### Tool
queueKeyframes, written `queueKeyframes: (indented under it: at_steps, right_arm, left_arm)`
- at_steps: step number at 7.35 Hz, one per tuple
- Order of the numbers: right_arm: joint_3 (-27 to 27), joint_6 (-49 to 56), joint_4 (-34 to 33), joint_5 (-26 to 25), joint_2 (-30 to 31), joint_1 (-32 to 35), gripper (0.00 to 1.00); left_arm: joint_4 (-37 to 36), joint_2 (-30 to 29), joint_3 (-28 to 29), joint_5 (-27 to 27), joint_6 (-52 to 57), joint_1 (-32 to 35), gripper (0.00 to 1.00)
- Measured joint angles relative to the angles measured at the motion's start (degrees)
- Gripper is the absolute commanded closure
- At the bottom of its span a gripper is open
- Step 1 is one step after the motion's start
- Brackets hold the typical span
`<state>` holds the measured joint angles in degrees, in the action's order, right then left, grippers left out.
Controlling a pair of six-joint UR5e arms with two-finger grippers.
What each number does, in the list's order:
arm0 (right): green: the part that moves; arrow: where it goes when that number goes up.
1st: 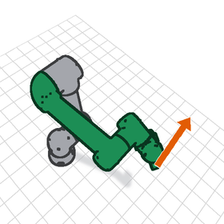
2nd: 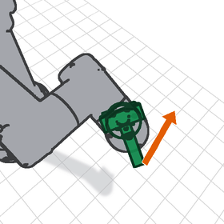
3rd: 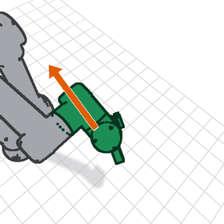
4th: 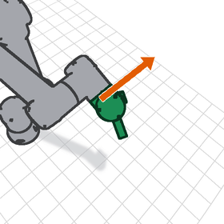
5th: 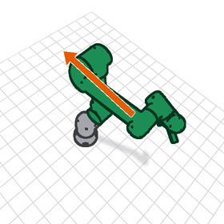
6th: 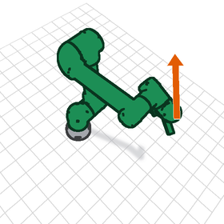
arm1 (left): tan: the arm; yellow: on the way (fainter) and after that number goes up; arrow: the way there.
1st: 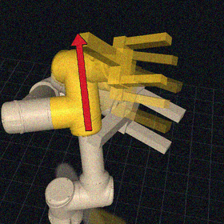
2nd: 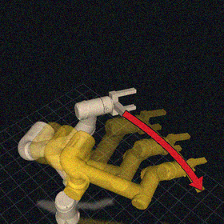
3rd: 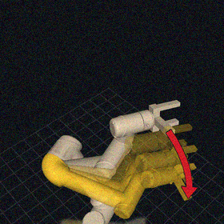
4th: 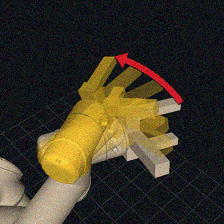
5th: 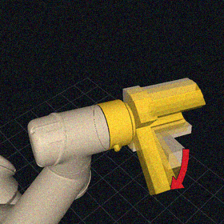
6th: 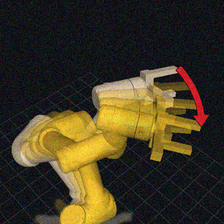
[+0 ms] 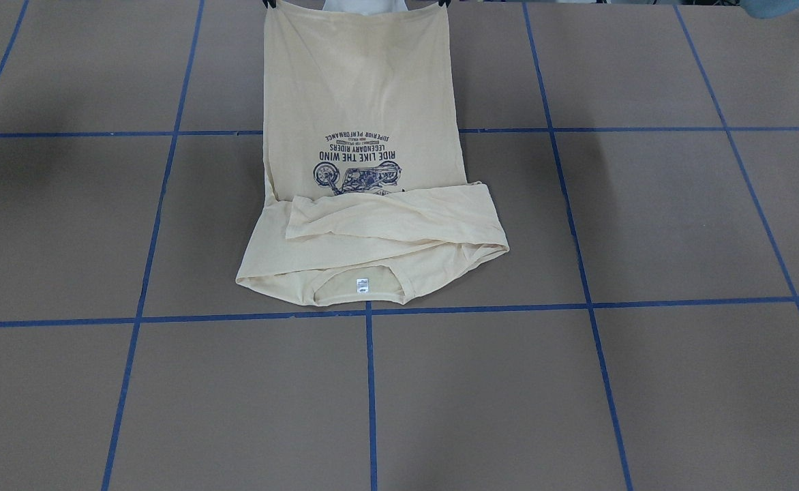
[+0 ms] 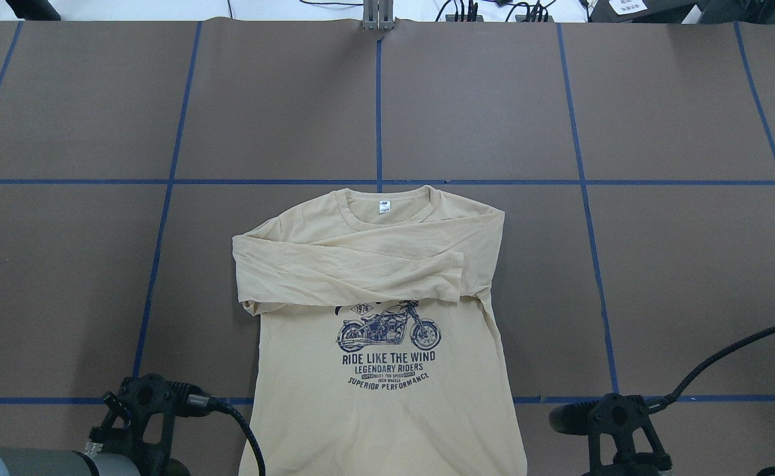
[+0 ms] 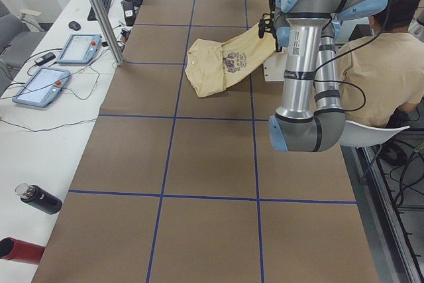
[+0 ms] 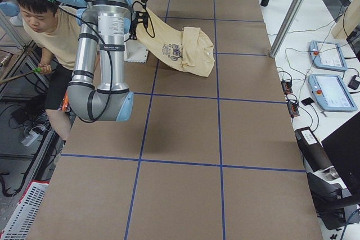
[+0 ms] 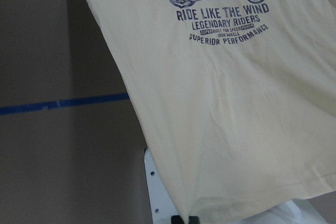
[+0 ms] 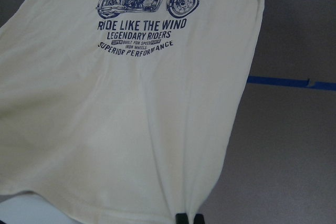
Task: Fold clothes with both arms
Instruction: 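Lift the hem with both grippers and pull it toward the collar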
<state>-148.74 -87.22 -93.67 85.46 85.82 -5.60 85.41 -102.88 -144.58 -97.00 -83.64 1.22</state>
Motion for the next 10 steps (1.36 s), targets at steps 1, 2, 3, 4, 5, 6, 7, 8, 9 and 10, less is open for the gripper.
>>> queueKeyframes:
  at_steps: [1,2,3,4,5,6,7,8,9,10]
  right_arm:
    - [1.01,0.01,-1.91,-1.55,-0.85,1.72,1.0]
    - [4.78,0.04,-2.85,-2.66,-3.64,5.49,1.0]
    - [10.55,0.11,-3.14,-3.14,-8.25,10.13,1.0]
    - [16.43,0.64,-3.16,-3.35,-13.16,14.89,1.0]
    - [19.95,1.92,-3.09,-3.42,-16.33,19.14,1.0]
    - [21.44,3.19,-2.97,-3.42,-17.72,23.13,1.0]
    - [22.1,4.17,-2.86,-3.37,-18.38,26.72,1.0]
    - [22.65,5.13,-2.75,-3.36,-18.95,29.4,1.0]
    - [23.98,5.95,-2.6,-3.39,-19.62,31.37,1.0]
    - [26.62,6.72,-2.48,-3.38,-20.57,32.86,1.0]
  left_arm:
    - [-0.07,-0.41,1.61,0.15,-0.31,1.1,1.0]
    - [-0.08,-1.77,5.53,0.57,-0.37,4.14,1.0]
    - [-0.05,-4.16,10.75,1.69,-0.16,8.16,1.0]
    - [0.01,-6.38,15.11,2.9,0.18,12.36,1.0]
    - [0.09,-7.61,17.39,3.51,0.38,16.05,1.0]
    - [0.18,-8.41,18.25,3.8,0.46,19.43,1.0]
    - [0.24,-9.22,18.59,3.94,0.51,22.46,1.0]
    - [0.27,-9.96,18.77,4.22,0.55,24.77,1.0]
    - [0.3,-10.54,19.21,5.1,0.65,26.2,1.0]
    - [0.63,-11.24,20.65,6.26,1.41,27.09,1.0]
